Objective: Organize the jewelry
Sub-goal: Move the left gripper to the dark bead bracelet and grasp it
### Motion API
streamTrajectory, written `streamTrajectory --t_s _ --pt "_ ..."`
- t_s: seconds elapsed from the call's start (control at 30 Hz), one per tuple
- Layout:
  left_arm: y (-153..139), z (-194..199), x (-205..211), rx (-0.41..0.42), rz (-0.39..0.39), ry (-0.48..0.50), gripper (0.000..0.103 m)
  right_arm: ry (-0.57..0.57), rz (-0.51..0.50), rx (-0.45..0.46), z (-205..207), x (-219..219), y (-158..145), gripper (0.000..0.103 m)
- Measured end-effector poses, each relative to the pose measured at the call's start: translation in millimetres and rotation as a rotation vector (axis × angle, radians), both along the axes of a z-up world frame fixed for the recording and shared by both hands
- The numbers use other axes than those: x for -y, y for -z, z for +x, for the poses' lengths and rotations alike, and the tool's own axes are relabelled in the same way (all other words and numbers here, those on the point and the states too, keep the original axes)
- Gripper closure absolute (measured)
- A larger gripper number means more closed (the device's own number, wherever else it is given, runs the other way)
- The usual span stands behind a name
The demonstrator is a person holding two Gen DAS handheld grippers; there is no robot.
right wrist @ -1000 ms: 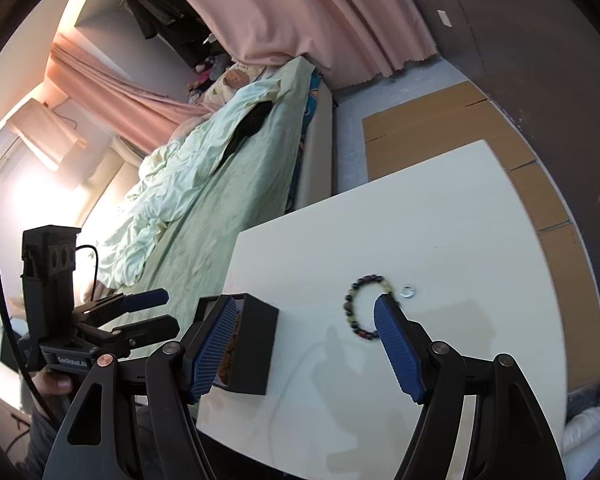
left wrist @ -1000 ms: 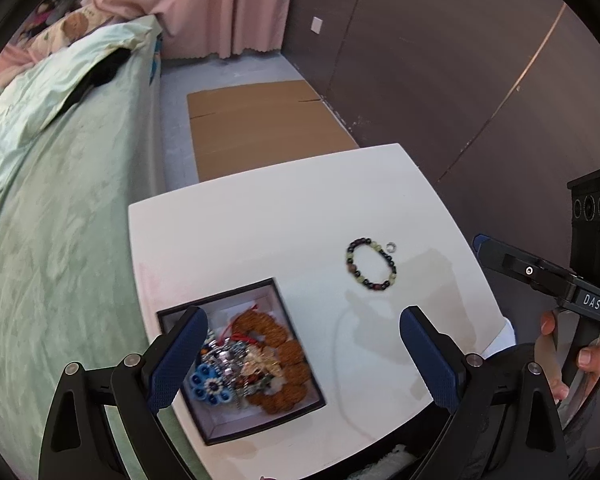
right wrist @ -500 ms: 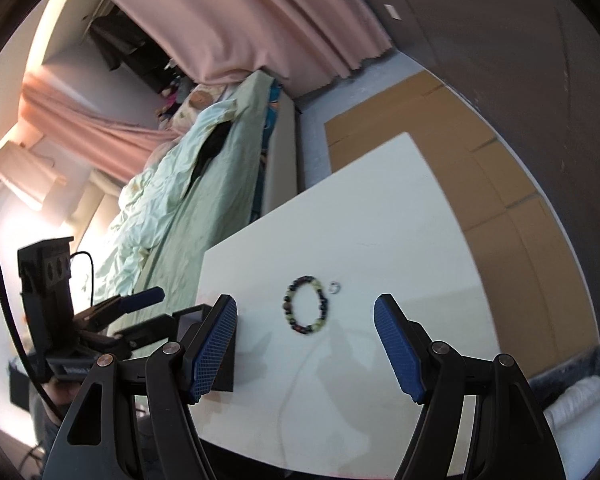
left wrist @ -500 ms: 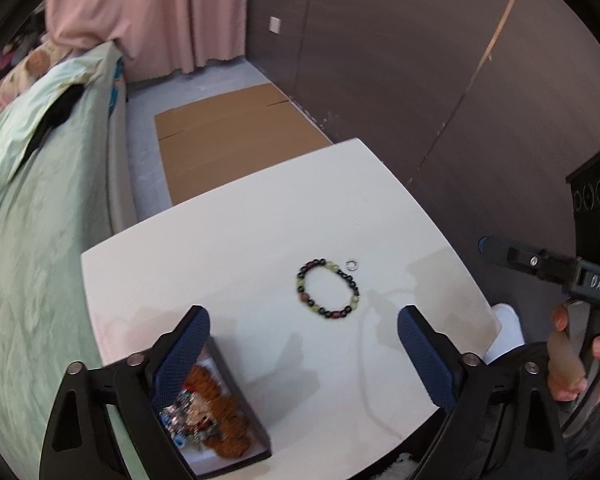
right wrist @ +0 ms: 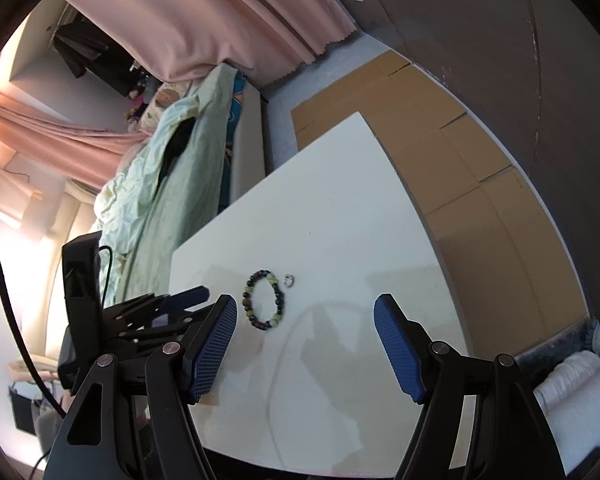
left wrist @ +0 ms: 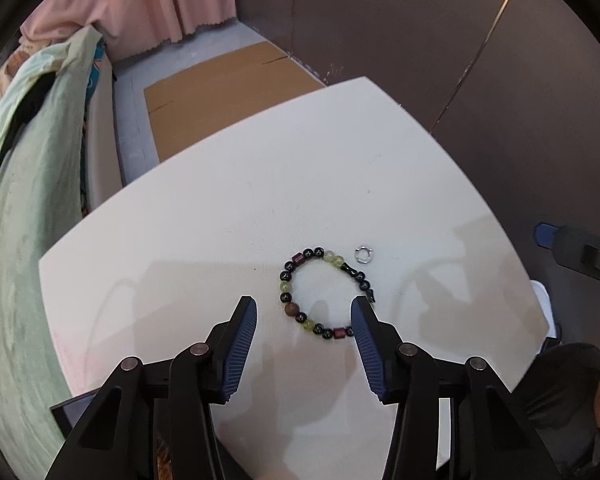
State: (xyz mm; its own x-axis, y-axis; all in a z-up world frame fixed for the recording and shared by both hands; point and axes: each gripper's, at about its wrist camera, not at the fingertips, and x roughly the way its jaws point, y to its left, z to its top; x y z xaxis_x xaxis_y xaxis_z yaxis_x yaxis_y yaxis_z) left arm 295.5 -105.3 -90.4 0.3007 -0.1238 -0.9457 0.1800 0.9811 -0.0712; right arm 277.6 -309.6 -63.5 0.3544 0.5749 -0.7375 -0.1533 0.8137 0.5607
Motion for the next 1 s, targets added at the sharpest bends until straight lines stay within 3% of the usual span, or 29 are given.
streamTrajectory --t_s 0.3,0.4,0.47,0.5,0.57,0.6,0.8,1.0 --pt "31 8 6 -0.060 0.061 -0.001 0.053 -0.006 -0.018 0.000 0 -2 0 0.031" --pt "32 5 9 -0.037 0.072 0.003 0.055 -0.012 -0.021 -0.005 0 -4 0 0.031" --pt "32 3 12 -0.037 0.065 0.007 0.061 -0.015 -0.023 -0.005 1 -6 1 0.031" --pt "32 3 14 -0.038 0.066 0.017 0.068 -0.016 -0.024 -0.005 1 -7 1 0.031" --pt "30 3 18 -0.042 0.066 0.030 0.091 -0.016 -0.026 -0.006 1 -8 1 0.031" --pt "30 3 19 -0.048 0.068 0.031 0.093 -0.016 -0.028 -0.006 1 -8 1 0.031" --pt "26 0 15 -0.052 0.026 0.023 0.093 -0.031 -0.053 -0.020 3 -17 8 0.031" --pt "0 -8 8 -0.007 0.006 0.014 0.093 -0.069 -0.061 -0.032 7 -23 15 0.031"
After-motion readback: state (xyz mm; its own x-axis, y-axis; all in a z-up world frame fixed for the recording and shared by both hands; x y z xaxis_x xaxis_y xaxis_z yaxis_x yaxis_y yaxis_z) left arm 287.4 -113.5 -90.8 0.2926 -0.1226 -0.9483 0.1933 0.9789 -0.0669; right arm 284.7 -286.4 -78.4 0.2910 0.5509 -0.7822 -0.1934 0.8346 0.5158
